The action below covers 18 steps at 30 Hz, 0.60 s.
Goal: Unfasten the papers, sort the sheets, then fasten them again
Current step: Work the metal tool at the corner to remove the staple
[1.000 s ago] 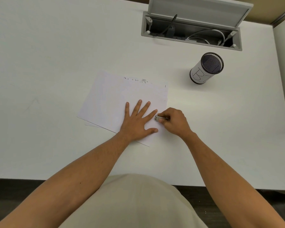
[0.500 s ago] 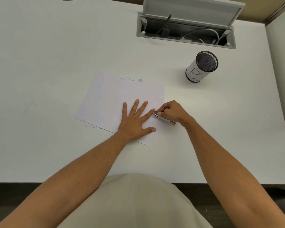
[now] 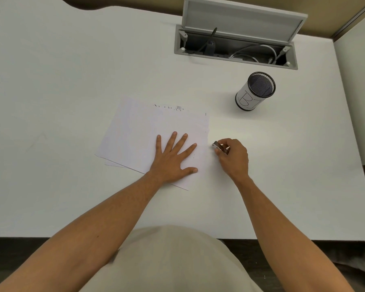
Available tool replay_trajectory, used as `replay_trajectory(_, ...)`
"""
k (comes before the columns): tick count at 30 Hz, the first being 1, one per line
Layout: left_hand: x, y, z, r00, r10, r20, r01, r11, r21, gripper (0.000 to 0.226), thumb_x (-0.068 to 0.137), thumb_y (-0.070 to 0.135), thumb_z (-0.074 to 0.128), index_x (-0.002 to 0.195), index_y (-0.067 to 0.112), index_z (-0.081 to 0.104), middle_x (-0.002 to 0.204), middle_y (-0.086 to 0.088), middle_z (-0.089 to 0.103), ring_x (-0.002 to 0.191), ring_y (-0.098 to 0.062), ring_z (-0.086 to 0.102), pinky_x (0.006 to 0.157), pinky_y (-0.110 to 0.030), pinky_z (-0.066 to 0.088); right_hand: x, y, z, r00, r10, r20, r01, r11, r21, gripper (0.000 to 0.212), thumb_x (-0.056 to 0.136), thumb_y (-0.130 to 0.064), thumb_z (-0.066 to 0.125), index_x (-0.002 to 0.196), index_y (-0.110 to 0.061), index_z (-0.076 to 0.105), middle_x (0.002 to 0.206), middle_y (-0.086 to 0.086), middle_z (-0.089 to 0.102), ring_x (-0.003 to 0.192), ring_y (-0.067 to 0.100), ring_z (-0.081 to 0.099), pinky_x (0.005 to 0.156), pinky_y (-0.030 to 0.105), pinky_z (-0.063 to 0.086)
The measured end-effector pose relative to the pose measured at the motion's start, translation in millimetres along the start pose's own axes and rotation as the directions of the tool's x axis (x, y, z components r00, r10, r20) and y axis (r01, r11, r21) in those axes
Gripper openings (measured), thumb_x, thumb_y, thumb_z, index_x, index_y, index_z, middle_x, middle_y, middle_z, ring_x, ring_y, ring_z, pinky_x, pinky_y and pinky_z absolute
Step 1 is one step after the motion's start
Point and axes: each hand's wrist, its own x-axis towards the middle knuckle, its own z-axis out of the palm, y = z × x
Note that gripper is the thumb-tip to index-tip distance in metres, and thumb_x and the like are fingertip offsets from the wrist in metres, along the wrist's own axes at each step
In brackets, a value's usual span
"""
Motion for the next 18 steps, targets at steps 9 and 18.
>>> replay_trajectory(9, 1.0, 3.3, -3.2, 0.999, -0.032, 0.034, 0.032, 0.999, 0.007, 0.113, 0.066, 0.095, 0.023, 0.154, 0.033, -0.014, 0.164, 0.006, -0.017, 0.147, -0.023, -0.027, 0.108, -0.064, -0.023, -16.1, 0.7, 12.8, 0.951, -0.235, -0.201, 0.174, 0.944, -0.281, 0.019, 0.081, 0.003, 0.064, 0.094, -0.009, 0.07, 0.093, 0.011, 0.066, 0.083, 0.035, 0.057, 0.069, 0.04, 0.039)
replay_trajectory(18, 1.0, 9.5, -4.7, 0.996, -0.058, 0.069, 0.06, 0.998, -0.034, 0.118, 0.067, 0.093, 0.028, 0.153, 0.027, -0.017, 0.163, 0.006, -0.02, 0.144, -0.021, -0.033, 0.107, -0.066, -0.023, -39.6, 1.1, 17.8, 0.897, -0.39, -0.205, 0.334, 0.905, -0.263, 0.038, 0.069, 0.02, 0.061, 0.101, 0.004, 0.071, 0.093, 0.017, 0.071, 0.082, 0.038, 0.066, 0.072, 0.047, 0.053)
